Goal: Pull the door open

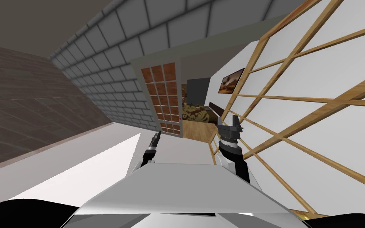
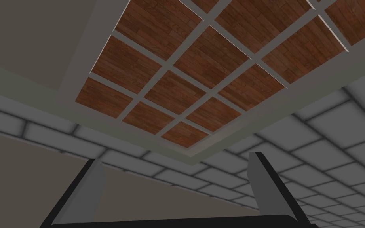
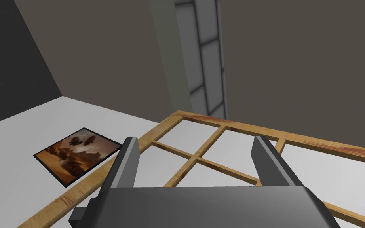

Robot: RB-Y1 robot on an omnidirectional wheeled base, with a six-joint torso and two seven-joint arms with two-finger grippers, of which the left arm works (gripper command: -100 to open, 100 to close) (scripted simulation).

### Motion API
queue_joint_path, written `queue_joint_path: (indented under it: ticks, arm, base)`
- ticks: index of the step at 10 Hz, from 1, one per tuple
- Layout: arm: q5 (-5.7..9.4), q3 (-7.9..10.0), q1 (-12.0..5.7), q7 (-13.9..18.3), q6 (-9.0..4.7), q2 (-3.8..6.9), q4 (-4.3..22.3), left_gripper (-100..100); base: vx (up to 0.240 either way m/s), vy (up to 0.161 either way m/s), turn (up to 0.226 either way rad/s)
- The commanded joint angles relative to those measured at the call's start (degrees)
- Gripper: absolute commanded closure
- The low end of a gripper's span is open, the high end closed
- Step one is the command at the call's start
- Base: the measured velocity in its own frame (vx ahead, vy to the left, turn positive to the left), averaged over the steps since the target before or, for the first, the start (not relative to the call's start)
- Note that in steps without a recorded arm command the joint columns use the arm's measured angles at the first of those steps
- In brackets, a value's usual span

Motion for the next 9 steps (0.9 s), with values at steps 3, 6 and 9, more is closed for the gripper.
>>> queue_joint_path:
  ticks: [3, 6, 9]
  arm:
    - [-0.69, 0.68, -1.23, -5.15, -1.22, 0.29, 4.68, -100]
    - [-1.23, 1.28, -2.28, -9.24, -2.27, 0.56, 8.59, -100]
    - [-1.75, 1.86, -3.29, -13.22, -3.28, 0.77, 12.40, -100]
  base:
    - [0.107, -0.044, -0.083]
    - [0.112, -0.023, -0.085]
    - [0.116, -0.032, -0.083]
